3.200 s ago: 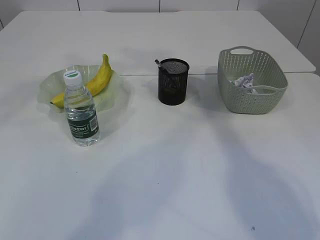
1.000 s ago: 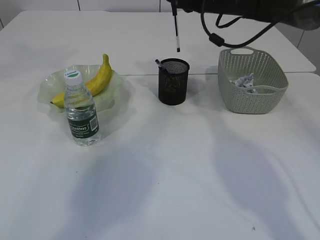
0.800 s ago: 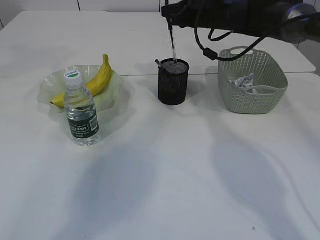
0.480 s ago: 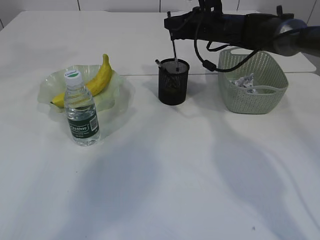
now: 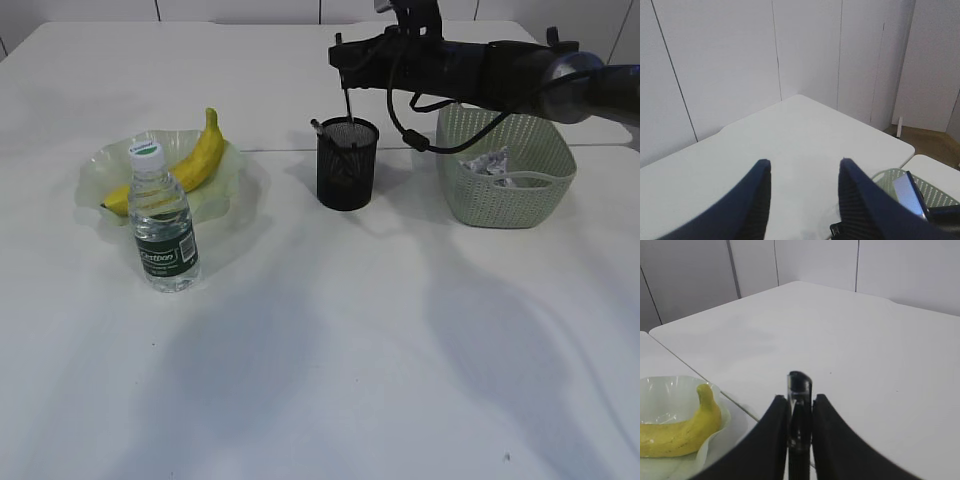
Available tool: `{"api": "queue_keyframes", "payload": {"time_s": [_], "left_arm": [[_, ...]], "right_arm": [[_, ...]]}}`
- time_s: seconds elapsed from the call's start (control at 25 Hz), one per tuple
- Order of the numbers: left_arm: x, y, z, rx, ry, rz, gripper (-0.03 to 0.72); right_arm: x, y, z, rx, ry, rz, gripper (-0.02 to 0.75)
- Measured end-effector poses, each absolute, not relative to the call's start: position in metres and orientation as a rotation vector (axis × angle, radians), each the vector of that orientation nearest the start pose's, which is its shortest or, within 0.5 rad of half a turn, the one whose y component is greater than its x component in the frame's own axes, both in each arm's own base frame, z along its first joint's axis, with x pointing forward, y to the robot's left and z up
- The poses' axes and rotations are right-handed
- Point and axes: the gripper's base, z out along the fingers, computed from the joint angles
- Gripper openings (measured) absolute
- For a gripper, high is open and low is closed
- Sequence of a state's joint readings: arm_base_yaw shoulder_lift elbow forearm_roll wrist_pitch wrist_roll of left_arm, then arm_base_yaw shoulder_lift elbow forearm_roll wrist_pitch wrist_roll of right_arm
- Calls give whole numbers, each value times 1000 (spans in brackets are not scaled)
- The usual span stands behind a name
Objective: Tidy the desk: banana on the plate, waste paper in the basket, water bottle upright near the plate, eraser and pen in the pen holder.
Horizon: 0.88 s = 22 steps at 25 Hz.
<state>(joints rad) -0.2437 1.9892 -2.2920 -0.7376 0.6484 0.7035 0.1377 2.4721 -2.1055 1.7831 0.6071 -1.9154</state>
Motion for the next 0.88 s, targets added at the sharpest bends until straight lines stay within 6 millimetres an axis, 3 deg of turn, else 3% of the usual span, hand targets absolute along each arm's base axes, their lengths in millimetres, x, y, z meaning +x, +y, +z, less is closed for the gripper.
{"api": "queue_keyframes", "payload": {"time_s": [0.28, 0.68, 0.88], "left_arm": [[434, -146, 471, 578, 1603, -478, 307], [436, -143, 468, 616, 1619, -383, 307], [440, -138, 463, 655, 1632, -264, 307]], "right_arm": [[555, 128, 210, -603, 1600, 549, 180], [555, 128, 211, -588, 1606, 563, 200], [550, 127, 239, -594, 1559, 550, 201]]}}
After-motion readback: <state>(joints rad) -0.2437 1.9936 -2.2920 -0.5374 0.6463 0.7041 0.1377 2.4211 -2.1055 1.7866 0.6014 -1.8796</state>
